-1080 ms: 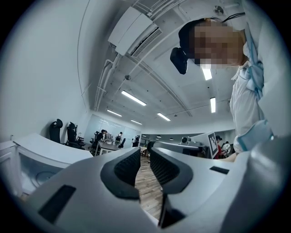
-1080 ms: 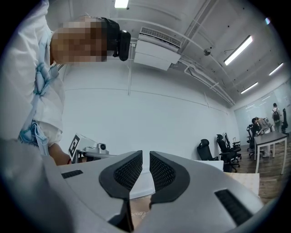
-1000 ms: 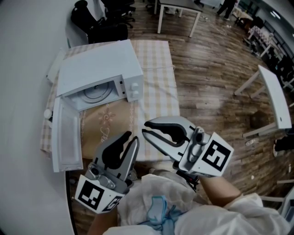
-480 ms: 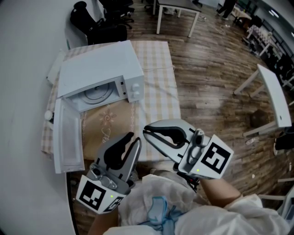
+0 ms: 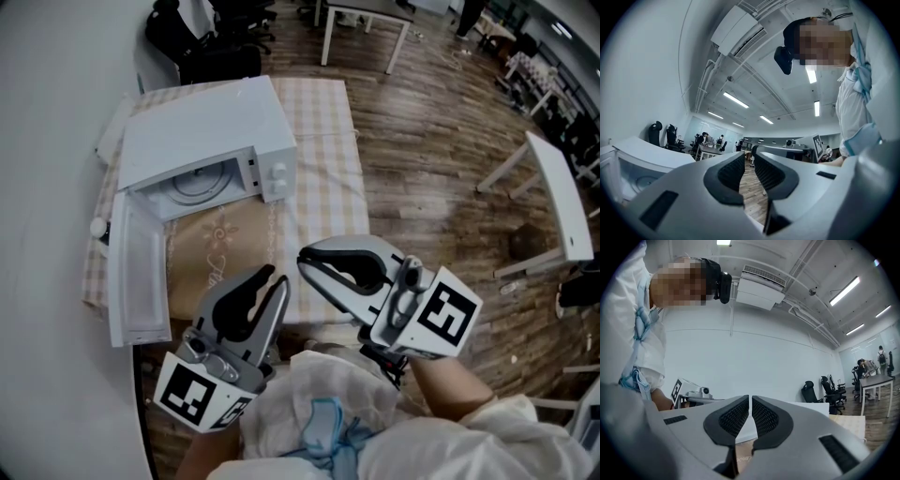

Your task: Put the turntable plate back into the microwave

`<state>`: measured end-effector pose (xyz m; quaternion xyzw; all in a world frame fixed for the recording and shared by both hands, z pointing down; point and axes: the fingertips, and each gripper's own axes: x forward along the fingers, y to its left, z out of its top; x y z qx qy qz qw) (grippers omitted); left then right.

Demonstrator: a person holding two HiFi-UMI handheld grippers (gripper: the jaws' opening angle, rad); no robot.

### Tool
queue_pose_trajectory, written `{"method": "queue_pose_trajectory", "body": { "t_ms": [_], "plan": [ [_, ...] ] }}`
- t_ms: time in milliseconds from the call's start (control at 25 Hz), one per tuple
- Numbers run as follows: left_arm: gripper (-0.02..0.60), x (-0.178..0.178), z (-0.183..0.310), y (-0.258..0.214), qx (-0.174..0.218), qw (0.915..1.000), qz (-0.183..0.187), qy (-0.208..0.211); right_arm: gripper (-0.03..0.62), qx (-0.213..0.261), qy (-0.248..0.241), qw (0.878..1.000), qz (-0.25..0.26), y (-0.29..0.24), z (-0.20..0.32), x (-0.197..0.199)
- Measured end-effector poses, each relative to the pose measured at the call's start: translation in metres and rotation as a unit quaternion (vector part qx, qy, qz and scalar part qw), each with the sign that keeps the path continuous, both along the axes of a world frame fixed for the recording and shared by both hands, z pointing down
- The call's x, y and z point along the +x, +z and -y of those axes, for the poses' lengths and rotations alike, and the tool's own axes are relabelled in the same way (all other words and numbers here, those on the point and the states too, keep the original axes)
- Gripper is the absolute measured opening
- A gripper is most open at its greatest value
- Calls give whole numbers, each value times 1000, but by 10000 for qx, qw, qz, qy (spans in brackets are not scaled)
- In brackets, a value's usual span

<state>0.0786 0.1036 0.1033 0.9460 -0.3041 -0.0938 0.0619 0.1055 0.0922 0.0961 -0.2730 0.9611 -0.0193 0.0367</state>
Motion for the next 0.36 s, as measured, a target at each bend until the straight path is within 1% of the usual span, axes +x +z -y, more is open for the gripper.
{"method": "queue_pose_trajectory", "body": {
  "t_ms": [360],
  "plan": [
    [66,-1,2,0,-2,10000,0,38,44,5,-17,10000,-92,0,1,-3]
  ]
}}
